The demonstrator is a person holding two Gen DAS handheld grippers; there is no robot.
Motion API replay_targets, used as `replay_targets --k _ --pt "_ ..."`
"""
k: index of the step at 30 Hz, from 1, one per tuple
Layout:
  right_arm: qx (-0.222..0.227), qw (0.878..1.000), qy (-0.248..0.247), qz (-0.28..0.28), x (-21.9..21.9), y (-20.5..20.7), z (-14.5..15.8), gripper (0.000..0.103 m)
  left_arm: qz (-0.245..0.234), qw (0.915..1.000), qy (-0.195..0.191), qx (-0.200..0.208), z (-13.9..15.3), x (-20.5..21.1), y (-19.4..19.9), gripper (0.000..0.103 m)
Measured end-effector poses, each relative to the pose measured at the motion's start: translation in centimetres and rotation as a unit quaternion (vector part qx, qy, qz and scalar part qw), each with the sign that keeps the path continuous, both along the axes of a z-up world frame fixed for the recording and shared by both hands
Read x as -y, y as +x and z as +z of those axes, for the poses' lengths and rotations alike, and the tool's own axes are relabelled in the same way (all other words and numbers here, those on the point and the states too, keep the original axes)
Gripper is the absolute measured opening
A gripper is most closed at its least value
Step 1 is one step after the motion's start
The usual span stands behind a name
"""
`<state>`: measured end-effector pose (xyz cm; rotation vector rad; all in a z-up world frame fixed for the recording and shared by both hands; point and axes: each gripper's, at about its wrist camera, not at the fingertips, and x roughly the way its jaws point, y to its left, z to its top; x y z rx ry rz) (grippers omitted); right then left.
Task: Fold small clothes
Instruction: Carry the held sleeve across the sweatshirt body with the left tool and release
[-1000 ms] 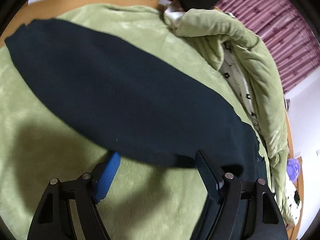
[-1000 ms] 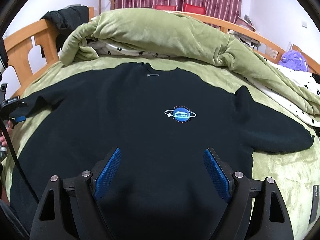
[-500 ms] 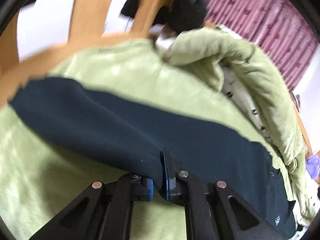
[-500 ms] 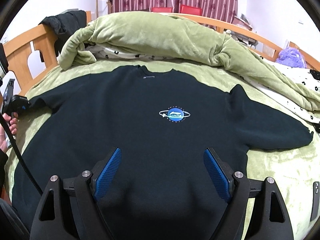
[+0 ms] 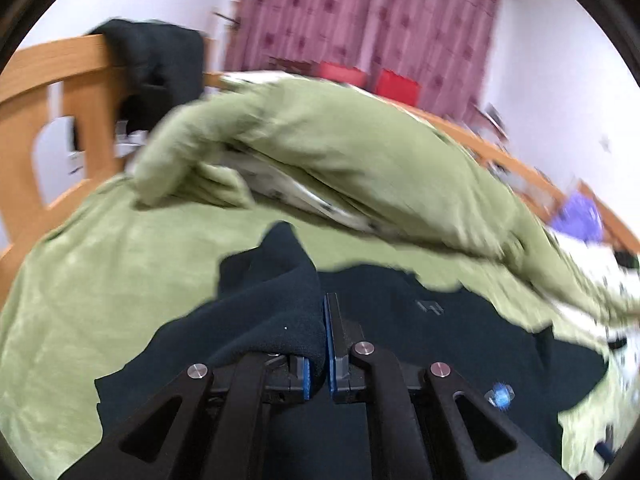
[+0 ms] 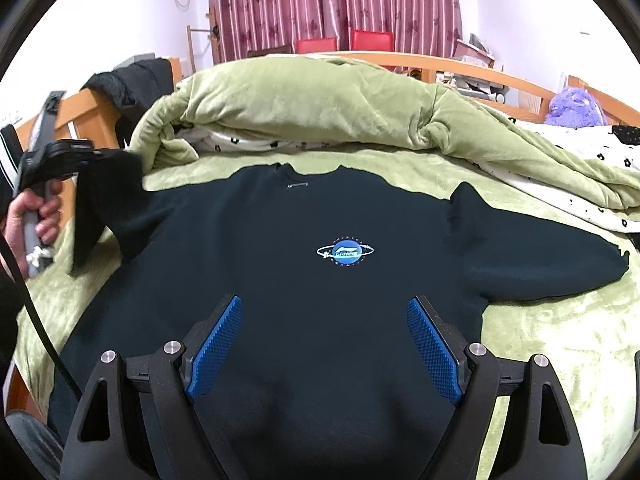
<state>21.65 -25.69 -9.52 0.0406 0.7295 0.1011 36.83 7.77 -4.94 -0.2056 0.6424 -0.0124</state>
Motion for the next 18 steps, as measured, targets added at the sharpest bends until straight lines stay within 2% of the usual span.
replay_targets --k 5,10,13,15,16,18 --pt "0.008 1.0 0.012 -0.006 1.3 -0.5 0.4 0.084 -0.051 0.9967 0.023 -0.059 -4.6 7.3 -0.2 0.006" --pt "0.017 1.0 0.023 -0.012 2.2 -1.0 0.9 0.084 -0.054 0.9927 0.045 -0.098 -8.4 10.2 -0.8 0.007" --pt "0.023 0.999 0.02 -0.013 2.3 -1.3 1.2 0.084 -0.047 0.9897 0.069 -0.116 -9.6 10.9 -1.5 0.014" --pt "0.027 0.999 0.023 -0.012 2.3 -1.5 1.4 0.084 -0.04 0.9885 0.075 -0.125 -9.9 11.1 -2.2 0.032" --pt "0.027 0.999 0.025 -0.011 2.3 -1.5 1.4 0.084 -0.039 0.9885 0.076 -0.125 -9.9 11.1 -2.6 0.037" --pt "0.027 0.999 0.028 -0.009 2.3 -1.6 1.5 0.084 -0.036 0.9894 0.078 -0.117 -9.6 11.3 -3.7 0.058"
